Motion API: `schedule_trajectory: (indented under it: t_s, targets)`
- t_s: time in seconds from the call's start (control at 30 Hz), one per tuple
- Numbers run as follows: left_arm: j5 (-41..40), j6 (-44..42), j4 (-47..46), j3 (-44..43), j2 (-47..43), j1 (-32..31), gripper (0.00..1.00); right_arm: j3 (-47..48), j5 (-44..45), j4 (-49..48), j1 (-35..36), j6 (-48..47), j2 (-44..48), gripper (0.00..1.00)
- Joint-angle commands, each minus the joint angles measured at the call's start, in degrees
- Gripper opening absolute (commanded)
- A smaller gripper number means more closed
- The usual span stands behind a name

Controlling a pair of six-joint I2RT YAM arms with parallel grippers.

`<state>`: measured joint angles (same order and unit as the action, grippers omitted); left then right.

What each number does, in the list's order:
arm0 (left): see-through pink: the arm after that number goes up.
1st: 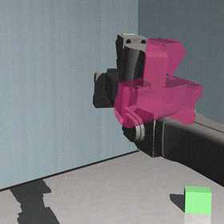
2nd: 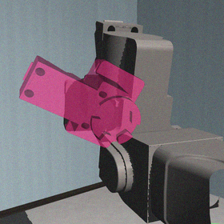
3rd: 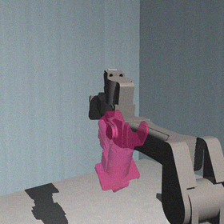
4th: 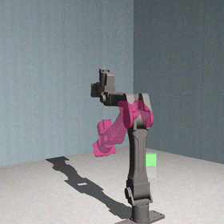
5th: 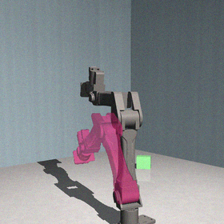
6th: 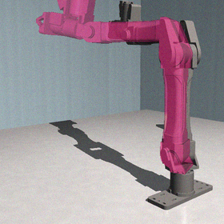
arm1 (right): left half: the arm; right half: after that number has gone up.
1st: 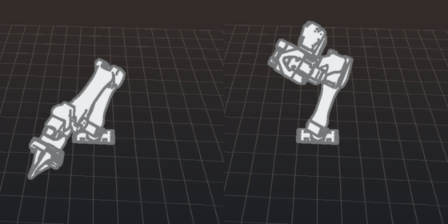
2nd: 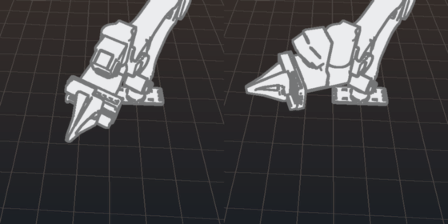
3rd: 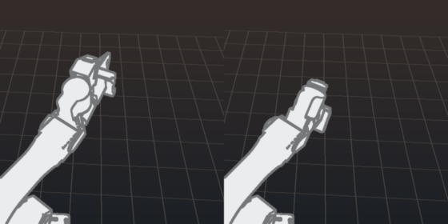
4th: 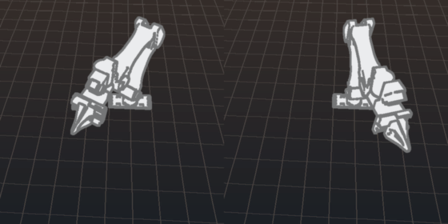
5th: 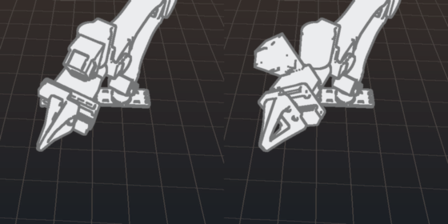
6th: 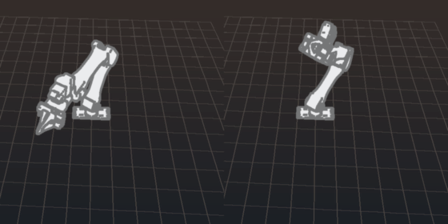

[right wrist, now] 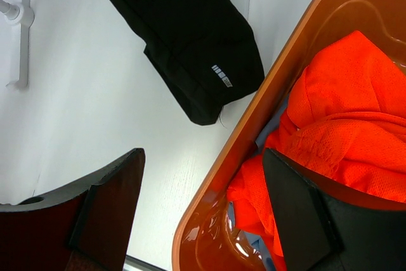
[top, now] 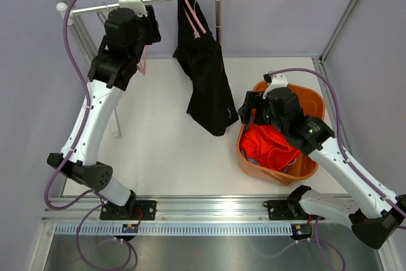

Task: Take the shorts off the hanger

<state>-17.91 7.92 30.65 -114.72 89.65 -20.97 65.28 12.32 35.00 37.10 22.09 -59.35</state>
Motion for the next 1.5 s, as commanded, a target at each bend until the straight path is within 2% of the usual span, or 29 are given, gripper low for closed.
schedule_trajectory:
  t_s: [0.0, 0.17, 0.47, 0.6, 1.17, 1.47]
  targets:
    - [-2.6, -2.1, -4.3, 0.3, -2.7, -4.0, 0.5, -0.1, -1.0, 0.0, -0.4, 0.9, 1.3, 0.83]
    - [-3.2, -1.8, -9.0, 0.4, -0.6, -7.2, 0.55, -1.2, -0.6, 1.0, -0.4, 2.1, 3.4, 0.83]
    - [-1.0, 3.9, -18.6, -0.3, 8.4, -8.0, 0.56, -3.4, 3.1, 6.0, -0.4, 3.8, 9.9, 0.85]
    - [0.2, 5.3, -18.5, -4.1, 12.7, -8.2, 0.56, -4.4, 4.4, 7.7, -0.4, 4.1, 11.6, 0.85]
    - [1.6, 8.9, -24.2, -3.3, 15.7, -8.3, 0.58, -5.9, 6.1, 10.0, -0.4, 4.6, 14.0, 0.85]
    - [1.4, 9.6, -27.3, -5.4, 20.1, -8.9, 0.58, -6.7, 6.3, 9.6, -0.4, 4.9, 14.1, 0.86]
